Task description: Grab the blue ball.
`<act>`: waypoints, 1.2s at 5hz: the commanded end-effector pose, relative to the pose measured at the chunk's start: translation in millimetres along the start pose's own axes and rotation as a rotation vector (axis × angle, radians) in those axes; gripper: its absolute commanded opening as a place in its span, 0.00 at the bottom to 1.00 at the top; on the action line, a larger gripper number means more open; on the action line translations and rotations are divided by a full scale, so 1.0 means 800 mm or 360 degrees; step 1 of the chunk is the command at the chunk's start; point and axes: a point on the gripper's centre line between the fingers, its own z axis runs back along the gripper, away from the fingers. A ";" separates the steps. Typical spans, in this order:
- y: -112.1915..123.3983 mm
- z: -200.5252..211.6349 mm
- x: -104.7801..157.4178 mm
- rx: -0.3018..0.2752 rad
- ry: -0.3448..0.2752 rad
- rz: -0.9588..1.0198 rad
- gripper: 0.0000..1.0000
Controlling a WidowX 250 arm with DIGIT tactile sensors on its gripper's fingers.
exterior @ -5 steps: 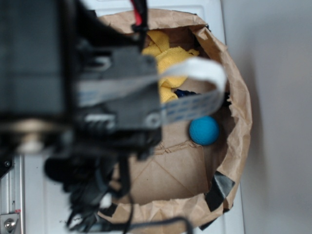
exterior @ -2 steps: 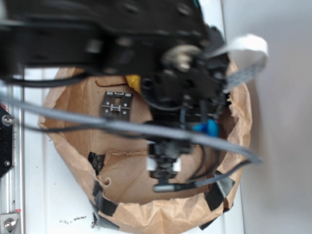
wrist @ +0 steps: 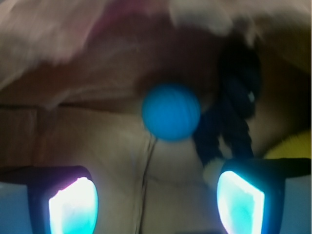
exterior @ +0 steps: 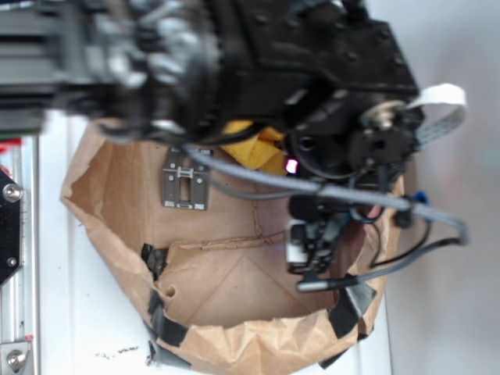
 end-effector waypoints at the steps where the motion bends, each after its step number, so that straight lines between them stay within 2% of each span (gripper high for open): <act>1: 0.000 0.017 0.020 0.0171 0.0057 0.0064 1.00; 4: 0.000 0.017 0.020 0.0171 0.0057 0.0064 1.00; 5: -0.020 0.018 -0.002 0.0284 0.0013 -0.0079 1.00; 6: -0.040 0.028 -0.019 0.0366 -0.0142 -0.0213 1.00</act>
